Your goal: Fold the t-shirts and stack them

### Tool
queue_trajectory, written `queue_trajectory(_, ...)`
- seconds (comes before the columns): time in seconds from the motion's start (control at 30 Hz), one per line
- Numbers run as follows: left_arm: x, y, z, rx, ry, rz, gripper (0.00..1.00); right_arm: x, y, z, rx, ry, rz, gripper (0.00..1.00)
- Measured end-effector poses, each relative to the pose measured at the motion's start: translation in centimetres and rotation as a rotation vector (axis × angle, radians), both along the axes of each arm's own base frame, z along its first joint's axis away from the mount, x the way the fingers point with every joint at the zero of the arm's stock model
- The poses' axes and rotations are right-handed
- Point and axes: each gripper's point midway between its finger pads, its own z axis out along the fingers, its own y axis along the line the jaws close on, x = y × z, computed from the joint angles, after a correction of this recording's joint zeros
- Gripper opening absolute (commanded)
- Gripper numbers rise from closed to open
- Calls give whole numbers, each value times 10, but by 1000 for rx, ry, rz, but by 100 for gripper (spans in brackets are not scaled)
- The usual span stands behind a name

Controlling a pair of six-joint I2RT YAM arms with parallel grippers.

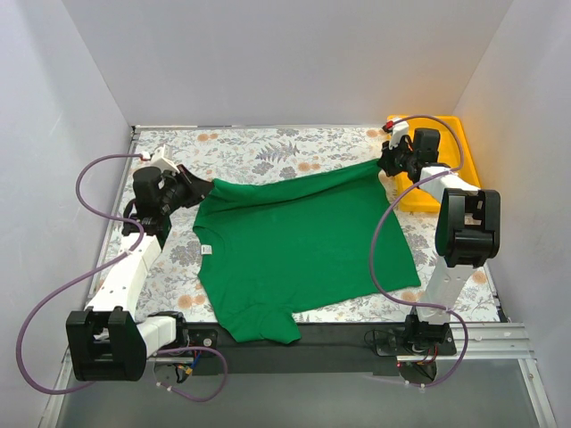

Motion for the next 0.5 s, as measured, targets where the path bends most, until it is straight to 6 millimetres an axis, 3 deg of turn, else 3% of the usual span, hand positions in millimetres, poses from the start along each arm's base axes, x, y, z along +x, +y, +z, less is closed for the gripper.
queue_trajectory(0.5, -19, -6, -6, -36, 21, -26, 0, 1, 0, 1, -1, -3, 0, 1)
